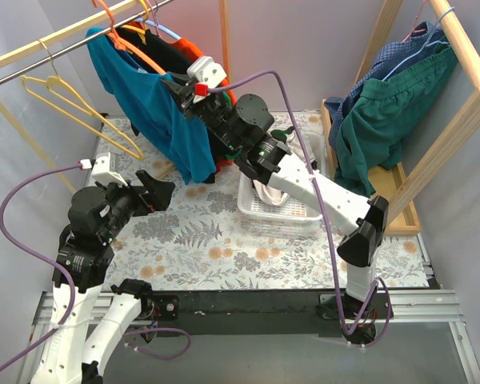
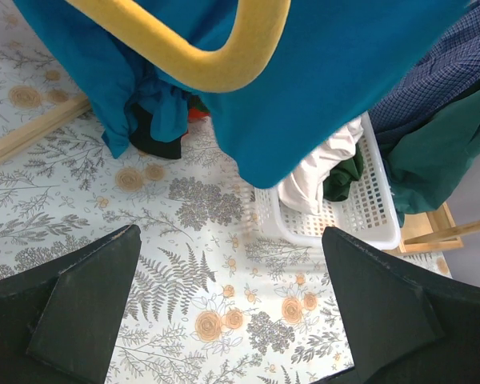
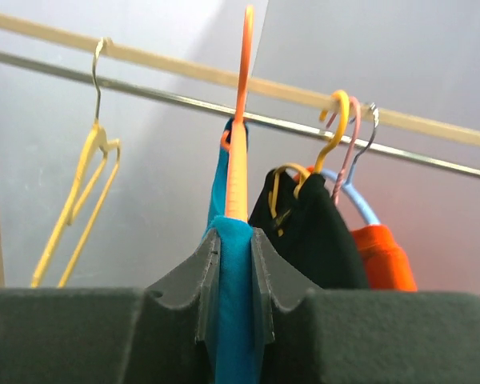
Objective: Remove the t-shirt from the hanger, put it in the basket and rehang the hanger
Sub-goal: Pick up the hanger from the clothesline, then remove the T-shirt from the hanger.
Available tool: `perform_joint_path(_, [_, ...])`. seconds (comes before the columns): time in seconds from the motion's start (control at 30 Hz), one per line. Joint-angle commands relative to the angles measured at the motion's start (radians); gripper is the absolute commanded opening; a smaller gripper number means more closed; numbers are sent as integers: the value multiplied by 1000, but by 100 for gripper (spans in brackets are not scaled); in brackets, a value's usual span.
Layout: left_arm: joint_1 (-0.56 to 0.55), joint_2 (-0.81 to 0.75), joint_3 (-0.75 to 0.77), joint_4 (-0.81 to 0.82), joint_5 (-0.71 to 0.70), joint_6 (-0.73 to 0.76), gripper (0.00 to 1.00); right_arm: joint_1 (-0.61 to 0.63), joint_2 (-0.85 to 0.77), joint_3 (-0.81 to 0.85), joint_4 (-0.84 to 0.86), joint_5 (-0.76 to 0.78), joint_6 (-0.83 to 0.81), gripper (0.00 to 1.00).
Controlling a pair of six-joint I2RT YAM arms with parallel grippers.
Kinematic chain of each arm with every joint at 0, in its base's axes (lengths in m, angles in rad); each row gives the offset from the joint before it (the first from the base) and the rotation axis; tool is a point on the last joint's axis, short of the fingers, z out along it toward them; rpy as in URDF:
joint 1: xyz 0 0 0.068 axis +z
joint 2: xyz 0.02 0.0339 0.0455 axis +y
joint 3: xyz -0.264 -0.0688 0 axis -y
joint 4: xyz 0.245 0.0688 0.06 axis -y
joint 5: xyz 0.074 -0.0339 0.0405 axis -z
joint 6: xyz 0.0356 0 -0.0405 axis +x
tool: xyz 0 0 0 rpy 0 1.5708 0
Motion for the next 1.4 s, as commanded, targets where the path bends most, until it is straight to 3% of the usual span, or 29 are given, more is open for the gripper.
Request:
perform_joint_path(0.0, [0, -12, -1, -16, 2, -2, 98, 16, -112, -15, 193, 26, -20, 1])
perform_joint_path(0.13, [0, -12, 14, -22, -6, 4, 98, 36, -206, -127, 182, 35, -57, 1])
perform_joint_path(0.4, [0, -6, 92, -38, 35, 42, 98, 72, -533, -628, 174, 60, -76, 1])
perform_joint_path(0.63, [0, -30, 144, -19, 153, 55, 98, 76, -834, -869, 18, 98, -25, 1])
perform_joint_path(0.9, [0, 8, 204, 39, 218, 36, 98, 76, -1069, -950, -212, 49, 75, 1])
perform_joint_path(1.13, [0, 66, 239, 153, 414, 74, 98, 76, -1127, -956, -418, -194, 153, 1])
perform_joint_path(1.37, [-2, 111, 169, 209, 615, 87, 97, 76, -1152, -1045, -366, -290, 222, 1])
